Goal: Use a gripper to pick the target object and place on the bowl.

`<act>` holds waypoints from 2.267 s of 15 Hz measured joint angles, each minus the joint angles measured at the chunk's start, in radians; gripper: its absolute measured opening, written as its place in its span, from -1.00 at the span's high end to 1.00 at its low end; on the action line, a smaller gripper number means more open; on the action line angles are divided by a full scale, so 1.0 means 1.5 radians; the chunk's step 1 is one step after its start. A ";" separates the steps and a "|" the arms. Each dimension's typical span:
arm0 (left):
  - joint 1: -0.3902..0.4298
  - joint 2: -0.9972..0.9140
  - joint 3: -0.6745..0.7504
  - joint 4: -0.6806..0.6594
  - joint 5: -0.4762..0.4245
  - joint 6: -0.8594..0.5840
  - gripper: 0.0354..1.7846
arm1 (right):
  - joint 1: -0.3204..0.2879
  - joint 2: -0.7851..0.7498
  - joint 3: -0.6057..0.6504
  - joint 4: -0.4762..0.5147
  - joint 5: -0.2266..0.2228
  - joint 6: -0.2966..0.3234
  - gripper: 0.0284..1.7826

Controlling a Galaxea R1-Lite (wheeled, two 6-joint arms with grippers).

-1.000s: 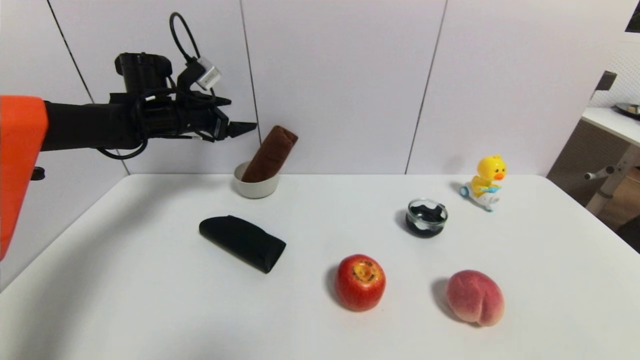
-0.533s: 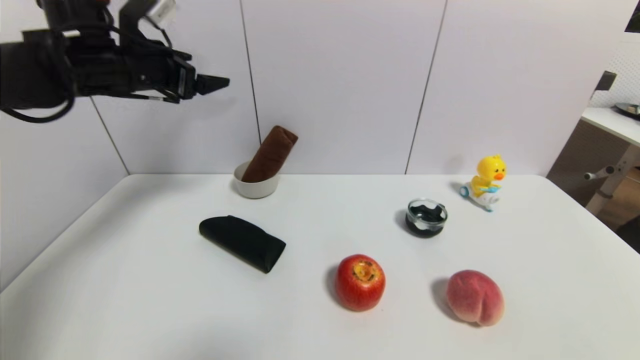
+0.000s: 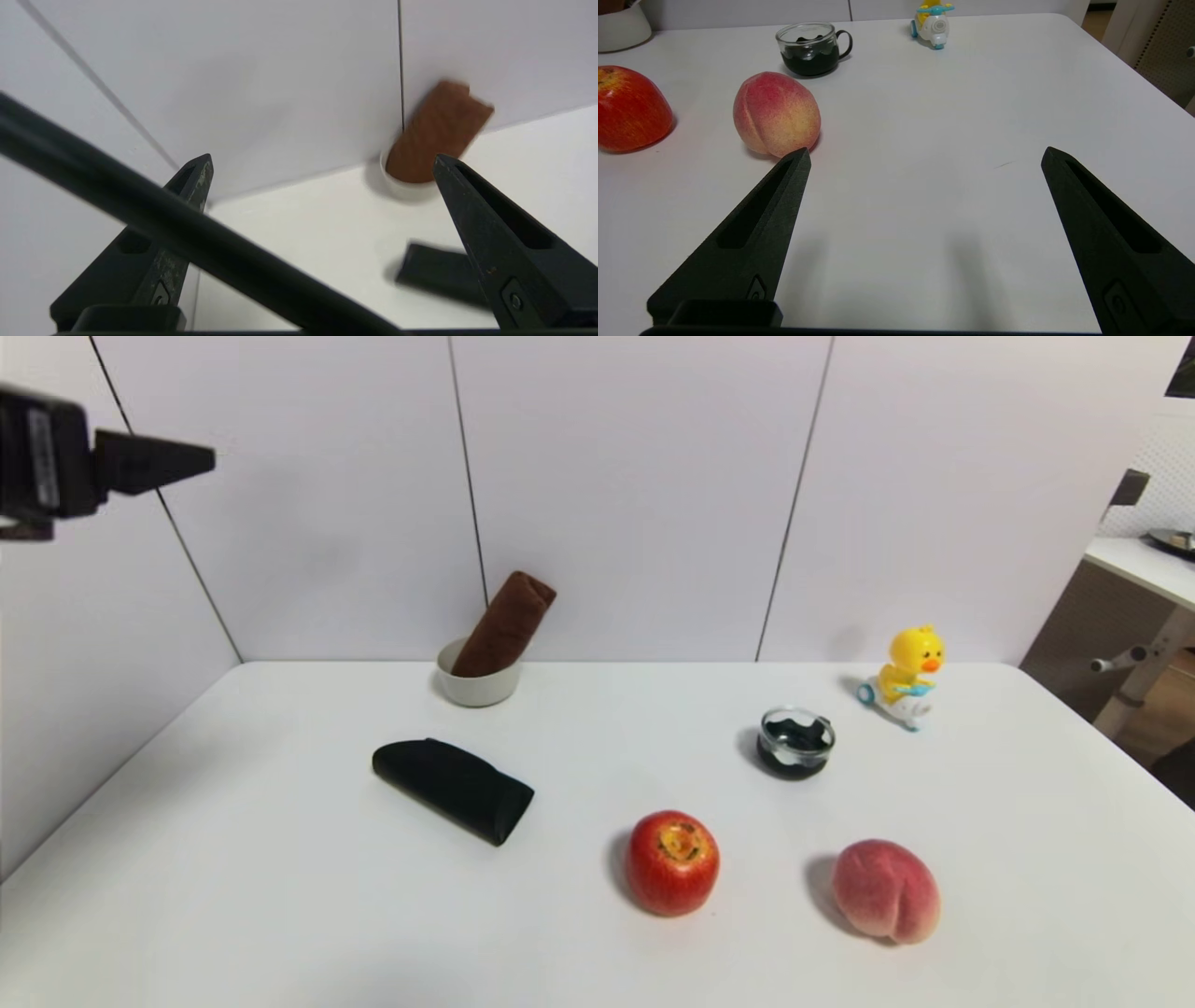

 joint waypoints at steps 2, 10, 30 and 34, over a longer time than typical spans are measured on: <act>0.002 -0.120 0.173 -0.014 0.017 -0.016 -0.89 | 0.000 0.000 0.000 0.000 0.000 0.000 -0.92; 0.033 -0.645 0.734 -0.088 0.050 -0.091 -0.89 | 0.000 0.000 0.000 0.000 0.000 0.000 -0.92; 0.049 -0.818 0.856 -0.083 0.018 -0.197 -0.89 | 0.000 0.000 0.000 -0.001 0.000 0.000 -0.92; 0.049 -0.818 0.856 -0.083 0.018 -0.197 -0.89 | 0.000 0.000 0.000 -0.001 -0.001 0.002 -0.92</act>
